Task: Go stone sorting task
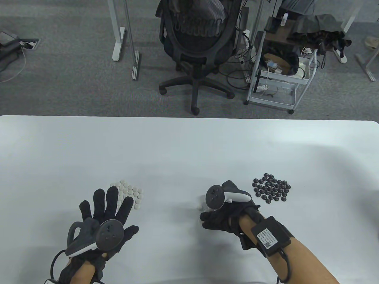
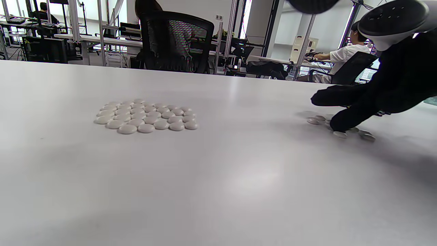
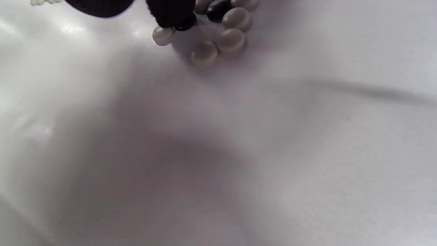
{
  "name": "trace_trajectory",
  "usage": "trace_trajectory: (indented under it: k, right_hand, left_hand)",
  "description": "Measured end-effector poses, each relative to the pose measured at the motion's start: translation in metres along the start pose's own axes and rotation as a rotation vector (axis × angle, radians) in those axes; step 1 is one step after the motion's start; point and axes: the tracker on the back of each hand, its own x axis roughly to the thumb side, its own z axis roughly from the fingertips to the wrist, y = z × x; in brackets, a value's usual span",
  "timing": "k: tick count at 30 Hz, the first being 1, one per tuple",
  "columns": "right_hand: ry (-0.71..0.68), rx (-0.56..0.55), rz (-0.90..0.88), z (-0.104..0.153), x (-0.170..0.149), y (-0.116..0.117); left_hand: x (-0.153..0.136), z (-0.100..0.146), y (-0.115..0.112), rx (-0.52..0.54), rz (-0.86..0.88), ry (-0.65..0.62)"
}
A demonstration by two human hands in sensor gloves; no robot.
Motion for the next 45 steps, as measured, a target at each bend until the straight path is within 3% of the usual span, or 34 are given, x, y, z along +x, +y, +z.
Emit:
trace_trajectory:
  k: [7, 14, 24, 29, 35, 38, 45]
  right_hand:
    - [-0.018, 0.01, 0.001, -0.003, 0.007, 0.0]
    - [0.004, 0.0, -0.03, 0.007, -0.009, 0.004]
    - [-0.063, 0.041, 0.089, 0.034, 0.007, 0.045]
    - [0.059, 0.022, 0.048, 0.067, -0.041, 0.054]
    - [0.304, -0.057, -0.196, 0.105, -0.139, 0.054]
    - [0.368, -0.111, -0.286, 0.112, -0.171, 0.053]
    - [0.405, -0.165, -0.295, 0.104, -0.188, 0.044]
  left_hand:
    - [-0.001, 0.0, 0.0, 0.0, 0.003, 0.0]
    - [0.0, 0.0, 0.0, 0.001, 0.001, -0.002]
    - [0.0, -0.002, -0.001, -0.017, -0.008, 0.005]
    - [0.001, -0.002, -0.001, -0.02, -0.013, 0.005]
    - [0.002, -0.003, 0.0, -0.022, -0.015, 0.006]
    - [0.002, -0.003, -0.001, -0.022, -0.016, 0.007]
    - [0.002, -0.004, -0.001, -0.031, -0.012, 0.013]
